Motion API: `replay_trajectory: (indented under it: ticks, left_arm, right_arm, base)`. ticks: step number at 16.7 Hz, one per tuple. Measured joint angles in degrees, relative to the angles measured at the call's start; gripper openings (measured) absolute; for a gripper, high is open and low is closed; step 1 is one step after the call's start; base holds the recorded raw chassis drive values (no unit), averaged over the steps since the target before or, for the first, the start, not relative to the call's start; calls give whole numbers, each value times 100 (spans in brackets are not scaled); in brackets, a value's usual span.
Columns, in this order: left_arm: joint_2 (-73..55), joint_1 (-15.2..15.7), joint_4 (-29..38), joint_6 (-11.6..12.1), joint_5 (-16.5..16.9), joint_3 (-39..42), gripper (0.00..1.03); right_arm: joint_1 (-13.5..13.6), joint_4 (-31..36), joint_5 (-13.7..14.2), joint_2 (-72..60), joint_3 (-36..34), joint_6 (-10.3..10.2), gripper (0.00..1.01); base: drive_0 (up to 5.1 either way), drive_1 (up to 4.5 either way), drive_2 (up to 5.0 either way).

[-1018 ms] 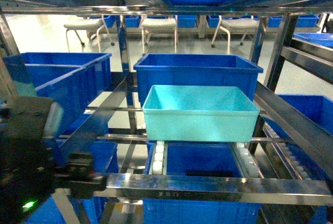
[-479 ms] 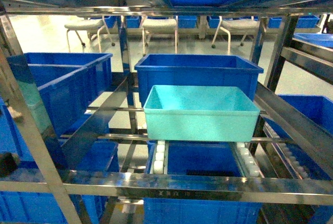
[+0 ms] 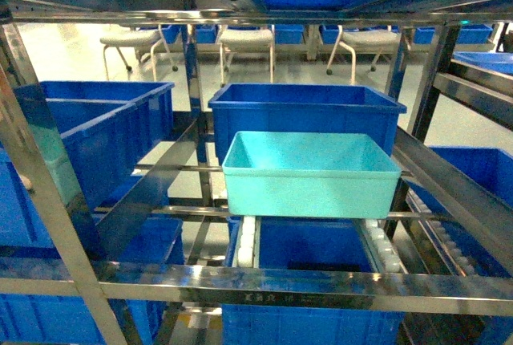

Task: Organize blue bins on left shelf correctly

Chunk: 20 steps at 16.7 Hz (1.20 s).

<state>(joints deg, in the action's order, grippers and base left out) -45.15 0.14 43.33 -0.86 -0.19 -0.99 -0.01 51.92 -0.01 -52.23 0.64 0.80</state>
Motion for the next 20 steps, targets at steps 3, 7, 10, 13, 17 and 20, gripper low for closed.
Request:
replay_trajectory:
  ticks: [3,7,10,13,17,20]
  left_arm:
    - [966,-20,-918,0,13,11,2]
    - [1943,-20,-1790,0,13,13,2]
    - [2881,-20,-2695,0,13,15,2]
    - [3270,-20,-3077,0,13,15,2]
    - [4400,-20,-4398,0,15,11,2]
    - [4457,-20,-4360,4,17,13,2]
  right_arm:
    - [0,-1622,0,1604,13,0,2]
    - [0,-2553,0,2583,11,0,2]
    - [0,-3493,0,3534,11,2,2]
    - [0,-3899,0,3939,11,0,2]
    - [0,-5228,0,4979,13,2,2]
    - [0,-5193,-2,5198,17,4,3]
  base:
    - [0,0,0]
    - [0,0,0]
    - [0,0,0]
    - [0,0,0]
    - [0,0,0]
    - [0,0,0]
